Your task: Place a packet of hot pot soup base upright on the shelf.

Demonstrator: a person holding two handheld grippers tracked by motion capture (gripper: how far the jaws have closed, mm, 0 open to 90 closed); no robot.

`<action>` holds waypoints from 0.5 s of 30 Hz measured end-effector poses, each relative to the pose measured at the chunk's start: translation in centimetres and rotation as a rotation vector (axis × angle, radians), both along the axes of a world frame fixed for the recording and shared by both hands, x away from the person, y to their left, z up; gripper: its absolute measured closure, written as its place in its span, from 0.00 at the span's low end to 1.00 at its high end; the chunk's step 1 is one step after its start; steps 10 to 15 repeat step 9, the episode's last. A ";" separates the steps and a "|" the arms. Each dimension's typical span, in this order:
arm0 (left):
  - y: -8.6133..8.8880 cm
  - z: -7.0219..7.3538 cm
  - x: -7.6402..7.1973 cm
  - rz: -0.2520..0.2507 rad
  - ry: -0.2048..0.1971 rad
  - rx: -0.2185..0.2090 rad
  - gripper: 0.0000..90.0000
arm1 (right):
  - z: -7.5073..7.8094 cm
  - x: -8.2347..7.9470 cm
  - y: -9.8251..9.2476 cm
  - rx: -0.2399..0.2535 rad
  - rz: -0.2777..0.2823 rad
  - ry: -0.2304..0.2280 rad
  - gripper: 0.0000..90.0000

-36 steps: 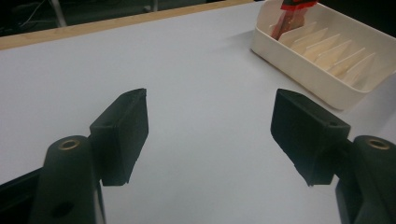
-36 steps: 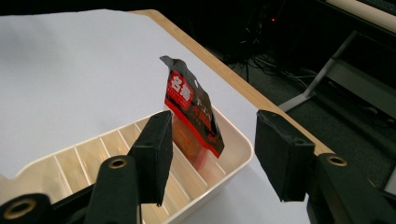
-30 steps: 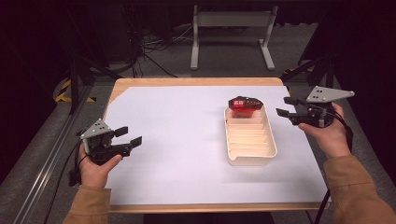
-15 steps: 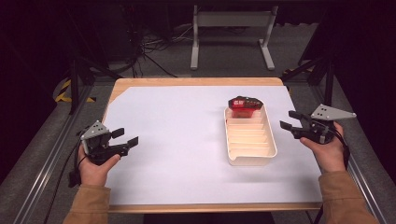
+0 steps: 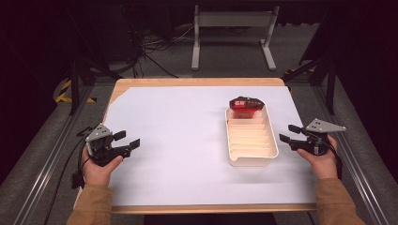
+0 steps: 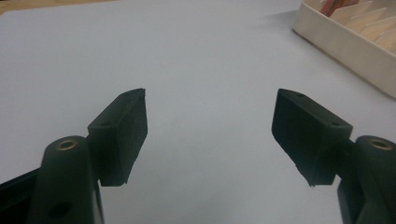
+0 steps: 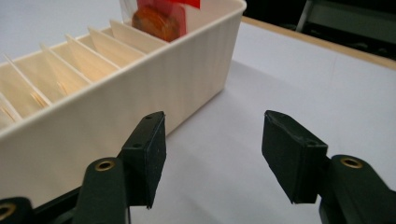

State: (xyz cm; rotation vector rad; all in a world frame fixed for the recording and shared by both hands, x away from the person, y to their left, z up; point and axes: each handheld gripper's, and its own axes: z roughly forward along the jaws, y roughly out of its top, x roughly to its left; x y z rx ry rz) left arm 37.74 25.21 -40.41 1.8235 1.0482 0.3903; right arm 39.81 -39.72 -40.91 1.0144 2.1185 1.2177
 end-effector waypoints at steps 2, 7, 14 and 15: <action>-0.1 -0.2 0.1 -0.001 0.000 0.001 0.31 | -0.5 0.0 -0.1 -0.015 -0.018 0.011 0.45; -0.3 -0.5 0.2 0.002 0.005 0.005 0.30 | -1.0 -0.1 -0.4 0.007 -0.046 0.029 0.45; -0.4 -0.6 0.3 0.002 0.006 0.010 0.29 | -1.0 -0.1 -0.4 0.017 -0.051 0.033 0.45; -0.4 -0.6 0.3 0.002 0.006 0.010 0.29 | -1.0 -0.1 -0.4 0.017 -0.051 0.033 0.45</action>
